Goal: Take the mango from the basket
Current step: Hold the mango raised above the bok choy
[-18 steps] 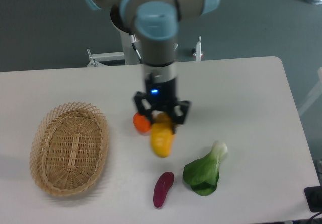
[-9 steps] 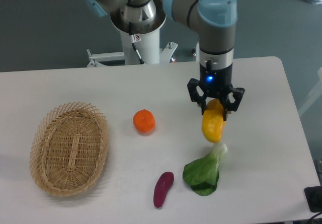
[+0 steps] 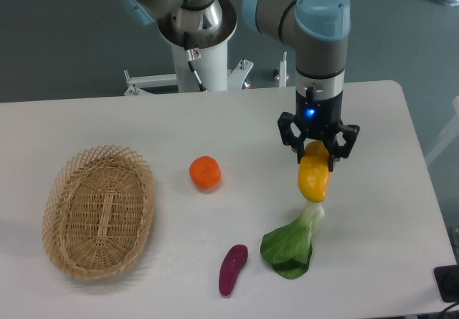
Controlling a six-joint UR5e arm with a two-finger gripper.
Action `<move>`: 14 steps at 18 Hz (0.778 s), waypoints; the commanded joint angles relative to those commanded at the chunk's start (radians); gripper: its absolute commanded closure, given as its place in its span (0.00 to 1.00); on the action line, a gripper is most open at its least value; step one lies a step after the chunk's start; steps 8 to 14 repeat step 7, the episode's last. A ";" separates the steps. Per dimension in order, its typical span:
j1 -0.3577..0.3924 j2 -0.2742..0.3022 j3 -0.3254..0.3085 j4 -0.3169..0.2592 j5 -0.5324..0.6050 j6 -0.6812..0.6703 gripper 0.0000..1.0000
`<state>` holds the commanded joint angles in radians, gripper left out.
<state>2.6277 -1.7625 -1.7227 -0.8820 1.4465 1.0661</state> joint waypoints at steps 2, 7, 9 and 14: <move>0.000 -0.002 0.000 0.002 0.000 -0.002 0.41; -0.002 -0.005 0.002 0.005 0.000 -0.002 0.41; -0.002 -0.005 0.002 0.005 0.000 -0.002 0.41; -0.002 -0.005 0.002 0.005 0.000 -0.002 0.41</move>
